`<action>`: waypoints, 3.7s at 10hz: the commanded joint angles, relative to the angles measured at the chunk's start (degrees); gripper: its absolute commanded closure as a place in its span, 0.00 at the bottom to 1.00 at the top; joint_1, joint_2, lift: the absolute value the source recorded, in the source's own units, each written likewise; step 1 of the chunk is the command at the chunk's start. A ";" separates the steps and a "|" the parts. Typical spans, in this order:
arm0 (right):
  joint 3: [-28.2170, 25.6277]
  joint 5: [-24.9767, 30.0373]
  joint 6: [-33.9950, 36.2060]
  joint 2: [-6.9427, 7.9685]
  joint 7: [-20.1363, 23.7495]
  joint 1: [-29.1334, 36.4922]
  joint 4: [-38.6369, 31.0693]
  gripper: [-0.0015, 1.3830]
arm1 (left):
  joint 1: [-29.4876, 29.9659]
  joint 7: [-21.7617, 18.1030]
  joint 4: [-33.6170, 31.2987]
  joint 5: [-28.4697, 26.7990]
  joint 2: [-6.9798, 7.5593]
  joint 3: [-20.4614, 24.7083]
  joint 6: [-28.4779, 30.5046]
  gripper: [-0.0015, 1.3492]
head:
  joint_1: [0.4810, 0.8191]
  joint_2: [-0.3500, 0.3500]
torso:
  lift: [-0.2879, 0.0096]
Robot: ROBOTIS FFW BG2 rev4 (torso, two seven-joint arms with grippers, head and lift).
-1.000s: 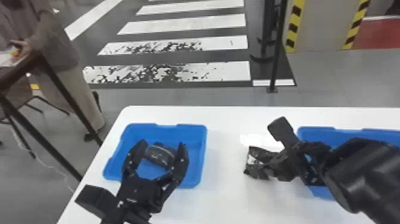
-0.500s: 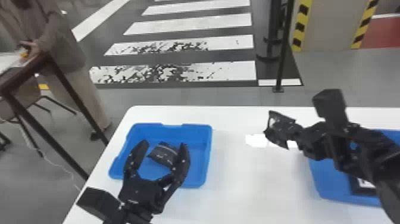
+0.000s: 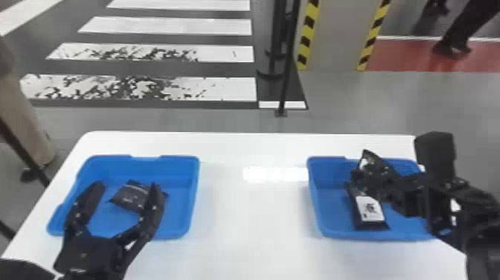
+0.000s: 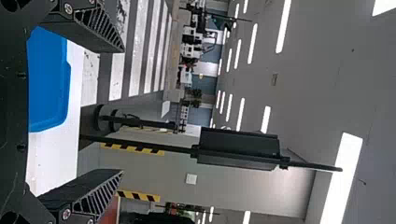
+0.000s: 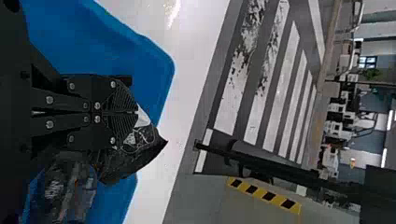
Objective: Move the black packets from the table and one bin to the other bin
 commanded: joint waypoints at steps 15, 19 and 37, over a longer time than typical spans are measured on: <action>-15.44 -21.10 -44.87 7.43 2.82 29.54 -7.43 0.09 | -12.92 -0.40 5.20 0.57 0.70 7.34 27.23 0.08 | 0.63 0.39 | 0.60; -16.47 -20.30 -36.57 6.29 2.82 35.58 -12.07 0.09 | -21.50 -0.66 9.42 0.91 1.85 11.45 33.14 0.09 | 0.63 0.51 | 0.60; -17.61 -16.99 -31.23 6.03 5.55 37.41 -13.05 0.09 | -34.72 -0.13 21.94 1.03 2.02 10.54 61.40 0.09 | 0.63 0.46 | 0.60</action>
